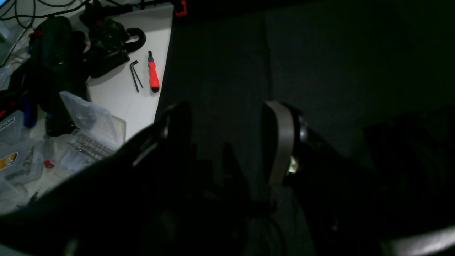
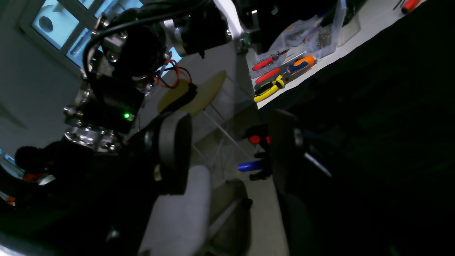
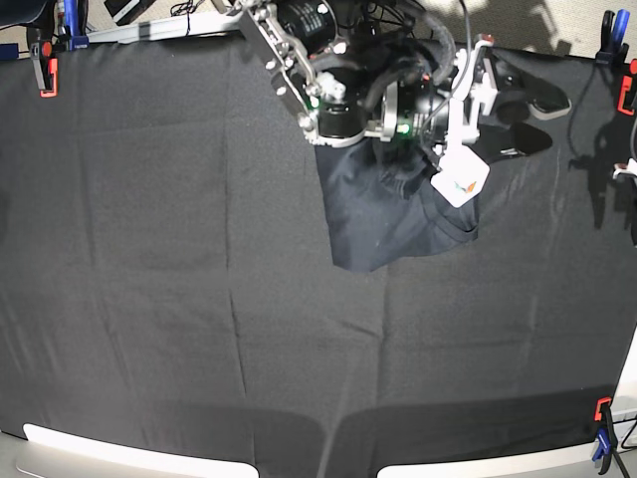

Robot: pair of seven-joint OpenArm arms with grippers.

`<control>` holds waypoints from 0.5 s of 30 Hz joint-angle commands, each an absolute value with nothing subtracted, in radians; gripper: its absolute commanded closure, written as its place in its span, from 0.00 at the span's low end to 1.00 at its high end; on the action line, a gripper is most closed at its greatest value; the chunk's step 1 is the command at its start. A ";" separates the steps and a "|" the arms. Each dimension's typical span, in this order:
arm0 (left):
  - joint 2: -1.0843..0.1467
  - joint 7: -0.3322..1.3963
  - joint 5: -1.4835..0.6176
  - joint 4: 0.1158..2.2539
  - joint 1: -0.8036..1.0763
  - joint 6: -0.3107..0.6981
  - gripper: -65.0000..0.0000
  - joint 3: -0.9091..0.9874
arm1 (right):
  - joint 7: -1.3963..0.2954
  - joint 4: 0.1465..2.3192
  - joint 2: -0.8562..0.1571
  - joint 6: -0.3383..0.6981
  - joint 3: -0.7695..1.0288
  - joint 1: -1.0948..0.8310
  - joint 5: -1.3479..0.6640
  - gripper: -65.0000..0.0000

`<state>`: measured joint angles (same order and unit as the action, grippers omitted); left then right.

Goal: Layout the t-shirt on the table in an organized manner, then fold the t-shirt properly
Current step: 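Move both grippers to the folded shirt's edge and grasp it, then lift the grasped shirt edge with both grippers and fold it over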

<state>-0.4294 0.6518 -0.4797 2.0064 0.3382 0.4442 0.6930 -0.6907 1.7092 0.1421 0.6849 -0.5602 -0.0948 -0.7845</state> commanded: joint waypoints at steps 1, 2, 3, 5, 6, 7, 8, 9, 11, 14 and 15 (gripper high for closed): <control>-0.447 0.621 -0.501 2.021 0.333 0.437 0.55 0.701 | -0.682 1.743 0.157 0.698 -0.542 -0.065 -0.776 0.48; -0.447 0.621 -0.518 2.021 0.333 0.437 0.55 0.701 | -0.702 1.757 0.157 0.698 -0.522 -0.053 -0.737 0.48; -0.446 0.621 -0.543 2.021 0.333 0.438 0.55 0.701 | -0.724 1.773 0.157 0.698 -0.501 -0.041 -0.700 0.48; -0.447 0.621 -0.586 2.021 0.333 0.438 0.55 0.701 | -0.804 1.810 0.157 0.698 -0.454 -0.016 -0.622 0.48; -0.447 0.621 -0.598 2.021 0.333 0.438 0.55 0.701 | -0.865 1.827 0.157 0.698 -0.433 -0.002 -0.579 0.48; -0.446 0.621 -0.605 2.021 0.333 0.439 0.55 0.701 | -0.930 1.840 0.157 0.692 -0.415 0.012 -0.534 0.48; -0.446 0.621 -0.606 2.021 0.333 0.441 0.55 0.701 | -0.985 1.847 0.157 0.674 -0.400 0.024 -0.487 0.48; -0.446 0.621 -0.605 2.021 0.333 0.441 0.55 0.701 | -1.019 1.849 0.157 0.671 -0.389 0.034 -0.445 0.48; -0.446 0.621 -0.604 2.021 0.333 0.441 0.55 0.701 | -1.020 1.848 0.157 0.661 -0.379 0.038 -0.410 0.48; -0.446 0.622 -0.603 2.021 0.333 0.441 0.55 0.701 | -1.026 1.848 0.157 0.611 -0.396 0.038 -0.348 0.48; -0.446 0.622 -0.604 2.021 0.333 0.441 0.55 0.701 | -1.034 1.848 0.157 0.570 -0.409 0.038 -0.298 0.48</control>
